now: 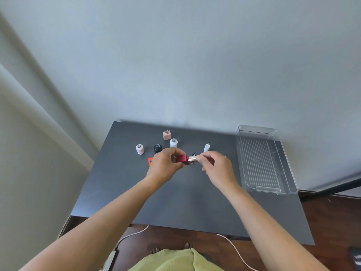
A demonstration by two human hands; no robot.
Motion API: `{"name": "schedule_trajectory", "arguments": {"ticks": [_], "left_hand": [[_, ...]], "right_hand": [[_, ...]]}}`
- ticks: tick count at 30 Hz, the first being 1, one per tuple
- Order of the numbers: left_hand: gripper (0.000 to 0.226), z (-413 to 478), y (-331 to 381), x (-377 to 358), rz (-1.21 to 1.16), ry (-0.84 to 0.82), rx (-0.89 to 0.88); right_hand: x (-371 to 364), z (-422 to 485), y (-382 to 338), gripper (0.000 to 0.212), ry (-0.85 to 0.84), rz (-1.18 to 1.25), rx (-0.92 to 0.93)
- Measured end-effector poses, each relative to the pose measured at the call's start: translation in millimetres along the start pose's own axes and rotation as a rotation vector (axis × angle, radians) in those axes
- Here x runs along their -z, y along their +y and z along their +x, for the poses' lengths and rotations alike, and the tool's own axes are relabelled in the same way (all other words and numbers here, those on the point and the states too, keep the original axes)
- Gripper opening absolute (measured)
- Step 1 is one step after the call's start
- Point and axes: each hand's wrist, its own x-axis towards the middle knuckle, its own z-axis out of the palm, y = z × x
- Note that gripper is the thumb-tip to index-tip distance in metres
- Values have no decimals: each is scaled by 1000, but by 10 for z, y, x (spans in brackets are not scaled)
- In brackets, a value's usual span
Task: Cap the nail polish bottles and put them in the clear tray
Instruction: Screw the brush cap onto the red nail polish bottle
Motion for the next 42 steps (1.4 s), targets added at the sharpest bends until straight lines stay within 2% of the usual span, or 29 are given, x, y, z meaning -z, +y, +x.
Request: {"name": "schedule_trajectory", "arguments": {"ticks": [5, 10, 12, 18, 22, 31, 35, 38, 42], "left_hand": [[29, 3, 19, 1, 2, 3, -30], [28, 13, 8, 16, -4, -6, -23], [27, 15, -1, 24, -5, -4, -15], [27, 10, -8, 17, -11, -3, -11], [27, 1, 0, 12, -12, 6, -15], [26, -37, 18, -39, 28, 13, -56], [27, -40, 21, -40, 9, 5, -45], [27, -30, 20, -34, 12, 10, -38], [28, -25, 2, -32, 19, 14, -25]], "right_hand": [[44, 11, -51, 59, -23, -134, -87], [73, 29, -77, 77, -91, -194, -143], [76, 18, -55, 69, -116, -149, -108], [68, -19, 16, 15, -132, -95, 4], [52, -22, 8, 3, -102, -52, 1], [48, 3, -118, 64, -69, -191, -122], [84, 7, -115, 81, -80, -258, -158], [119, -3, -68, 73, -108, -261, -141], [138, -36, 28, 33, -139, -200, -28]]}}
